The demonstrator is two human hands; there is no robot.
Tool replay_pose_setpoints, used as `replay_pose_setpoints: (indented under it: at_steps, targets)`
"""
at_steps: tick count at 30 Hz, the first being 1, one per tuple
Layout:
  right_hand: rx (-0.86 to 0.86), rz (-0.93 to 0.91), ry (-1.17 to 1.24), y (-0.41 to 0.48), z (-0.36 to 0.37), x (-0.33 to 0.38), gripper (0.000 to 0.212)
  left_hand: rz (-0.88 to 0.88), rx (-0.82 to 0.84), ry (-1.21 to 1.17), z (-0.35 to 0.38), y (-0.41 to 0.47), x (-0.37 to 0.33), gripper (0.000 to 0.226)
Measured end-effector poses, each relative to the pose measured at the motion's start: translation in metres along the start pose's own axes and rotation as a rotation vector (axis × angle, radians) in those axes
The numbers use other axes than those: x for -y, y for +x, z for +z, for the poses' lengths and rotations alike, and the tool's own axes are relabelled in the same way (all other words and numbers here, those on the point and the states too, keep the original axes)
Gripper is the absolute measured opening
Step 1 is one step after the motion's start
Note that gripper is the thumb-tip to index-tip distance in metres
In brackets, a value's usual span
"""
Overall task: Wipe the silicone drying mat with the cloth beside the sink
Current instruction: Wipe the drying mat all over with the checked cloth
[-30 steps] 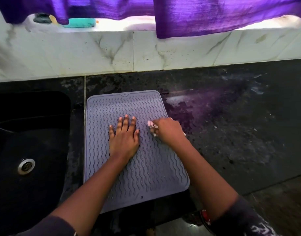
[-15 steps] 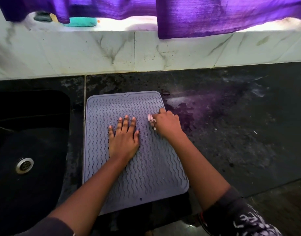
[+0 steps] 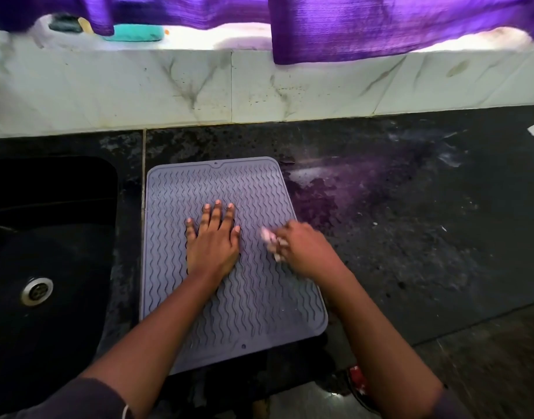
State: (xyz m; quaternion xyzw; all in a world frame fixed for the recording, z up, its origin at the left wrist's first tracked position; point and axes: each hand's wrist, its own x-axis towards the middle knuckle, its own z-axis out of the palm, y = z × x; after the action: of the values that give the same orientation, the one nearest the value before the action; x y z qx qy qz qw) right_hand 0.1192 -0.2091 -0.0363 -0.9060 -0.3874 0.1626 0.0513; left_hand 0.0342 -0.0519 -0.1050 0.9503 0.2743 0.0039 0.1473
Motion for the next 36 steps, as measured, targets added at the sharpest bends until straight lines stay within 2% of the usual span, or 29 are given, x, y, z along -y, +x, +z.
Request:
replay_pose_setpoints:
  at_steps: [2,6,11,15,17,20,22,25,28,33,36]
  targets:
    - [-0.088,0.020,0.010,0.025,-0.001,0.000,0.047,-0.002,-0.008,-0.004,0.000,-0.001,0.000,0.055]
    - [-0.033,-0.042,-0.031,0.048,0.027,-0.004,0.057,-0.004,-0.005,-0.002,-0.001,-0.001,-0.001,0.054]
    - [-0.097,-0.097,-0.055,0.008,0.038,-0.004,0.052,-0.001,-0.024,0.009,-0.002,-0.003,-0.002,0.055]
    - [0.029,-0.182,-0.084,-0.045,0.039,-0.006,0.053,-0.001,-0.030,0.010,-0.002,-0.003,-0.001,0.055]
    - [0.082,-0.201,0.014,-0.048,0.024,-0.011,0.049,-0.002,-0.028,0.018,-0.001,-0.003,-0.001,0.055]
    - [-0.108,-0.078,0.298,-0.025,0.009,-0.009,0.045,-0.006,-0.021,0.013,-0.001,-0.001,-0.001,0.055]
    - [-0.193,-0.035,0.215,-0.004,0.017,-0.004,0.048,-0.011,-0.030,0.022,0.000,-0.001,-0.001,0.055]
    - [-0.210,-0.050,0.012,-0.001,0.039,0.003,0.048,-0.015,-0.029,0.032,0.001,-0.001,-0.002,0.055]
    - [-0.235,-0.085,-0.049,-0.039,0.053,0.001,0.045,-0.016,-0.028,0.044,0.001,-0.001,-0.001,0.055]
    - [-0.186,-0.160,-0.046,-0.087,0.058,-0.005,0.043,-0.017,-0.036,0.040,0.002,0.000,-0.001,0.055]
    - [-0.241,-0.089,0.137,-0.062,0.037,0.000,0.044,-0.017,-0.028,0.039,0.002,0.000,-0.001,0.055]
